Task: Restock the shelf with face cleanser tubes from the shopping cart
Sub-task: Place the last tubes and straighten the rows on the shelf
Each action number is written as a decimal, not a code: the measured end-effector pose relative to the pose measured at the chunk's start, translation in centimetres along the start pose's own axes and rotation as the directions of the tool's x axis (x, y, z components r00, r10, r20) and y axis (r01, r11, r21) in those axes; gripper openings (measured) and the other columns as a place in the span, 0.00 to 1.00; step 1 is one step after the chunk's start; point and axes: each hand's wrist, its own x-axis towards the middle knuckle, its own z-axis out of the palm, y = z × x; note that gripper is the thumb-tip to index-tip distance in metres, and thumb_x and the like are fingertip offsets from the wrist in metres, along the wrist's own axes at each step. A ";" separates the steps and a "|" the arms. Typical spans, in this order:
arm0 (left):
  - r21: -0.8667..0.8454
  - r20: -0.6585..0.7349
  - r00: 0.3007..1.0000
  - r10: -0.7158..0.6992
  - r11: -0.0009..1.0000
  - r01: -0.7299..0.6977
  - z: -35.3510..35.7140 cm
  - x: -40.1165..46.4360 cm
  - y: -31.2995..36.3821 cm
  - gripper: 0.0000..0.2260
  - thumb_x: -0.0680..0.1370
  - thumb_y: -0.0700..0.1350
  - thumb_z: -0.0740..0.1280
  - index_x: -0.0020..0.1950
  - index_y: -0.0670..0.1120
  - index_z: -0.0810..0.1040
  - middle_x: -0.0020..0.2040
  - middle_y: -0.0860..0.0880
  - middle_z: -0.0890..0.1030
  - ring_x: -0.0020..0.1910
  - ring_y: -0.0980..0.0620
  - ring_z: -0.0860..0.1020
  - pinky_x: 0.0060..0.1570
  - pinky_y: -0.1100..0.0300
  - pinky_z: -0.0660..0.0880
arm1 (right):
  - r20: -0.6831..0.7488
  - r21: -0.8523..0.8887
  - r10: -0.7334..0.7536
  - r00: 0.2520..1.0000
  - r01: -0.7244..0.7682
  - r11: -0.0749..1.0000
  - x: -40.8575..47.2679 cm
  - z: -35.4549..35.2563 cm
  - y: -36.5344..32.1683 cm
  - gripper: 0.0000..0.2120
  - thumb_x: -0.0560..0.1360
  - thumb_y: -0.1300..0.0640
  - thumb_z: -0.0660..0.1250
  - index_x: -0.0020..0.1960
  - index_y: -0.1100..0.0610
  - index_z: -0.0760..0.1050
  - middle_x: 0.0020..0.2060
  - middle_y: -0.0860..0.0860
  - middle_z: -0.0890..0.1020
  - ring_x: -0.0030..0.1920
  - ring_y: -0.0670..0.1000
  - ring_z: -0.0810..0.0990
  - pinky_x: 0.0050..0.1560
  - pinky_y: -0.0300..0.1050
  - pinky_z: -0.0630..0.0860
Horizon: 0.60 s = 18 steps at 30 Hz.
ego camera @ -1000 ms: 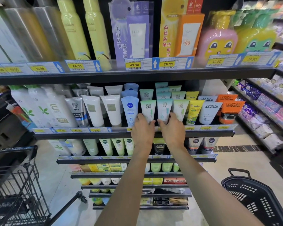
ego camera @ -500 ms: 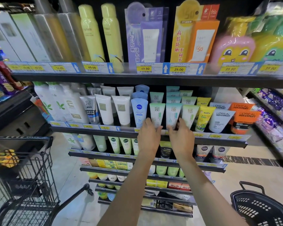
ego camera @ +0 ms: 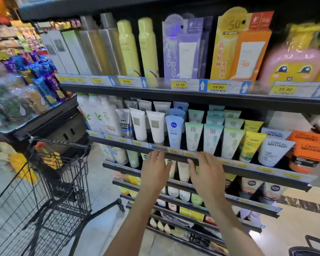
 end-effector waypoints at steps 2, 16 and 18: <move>0.034 0.004 0.999 -0.050 0.998 0.050 -0.5 -0.6 -1.9 0.19 0.78 0.53 0.72 0.63 0.42 0.79 0.55 0.44 0.81 0.55 0.41 0.79 0.53 0.46 0.79 | 0.037 0.016 -0.006 0.999 0.005 1.000 0.1 0.2 -1.1 0.18 0.80 0.48 0.68 0.61 0.60 0.81 0.54 0.56 0.84 0.56 0.58 0.82 0.56 0.55 0.80; 0.042 -0.017 0.991 -0.132 0.990 0.132 -3.3 4.2 -15.0 0.22 0.82 0.57 0.65 0.66 0.40 0.76 0.60 0.42 0.80 0.61 0.40 0.76 0.59 0.45 0.77 | 0.054 0.015 0.054 0.997 -0.055 0.998 2.3 6.6 -12.1 0.17 0.80 0.47 0.68 0.61 0.59 0.82 0.52 0.55 0.85 0.52 0.58 0.83 0.51 0.52 0.81; 0.027 -0.036 0.995 -0.089 0.996 0.090 -3.5 5.3 -16.5 0.21 0.81 0.55 0.68 0.64 0.40 0.77 0.56 0.42 0.81 0.57 0.39 0.78 0.55 0.45 0.78 | 0.017 0.000 0.056 0.998 -0.056 0.998 3.0 7.7 -13.7 0.16 0.80 0.48 0.68 0.61 0.58 0.82 0.51 0.54 0.85 0.50 0.57 0.83 0.49 0.50 0.81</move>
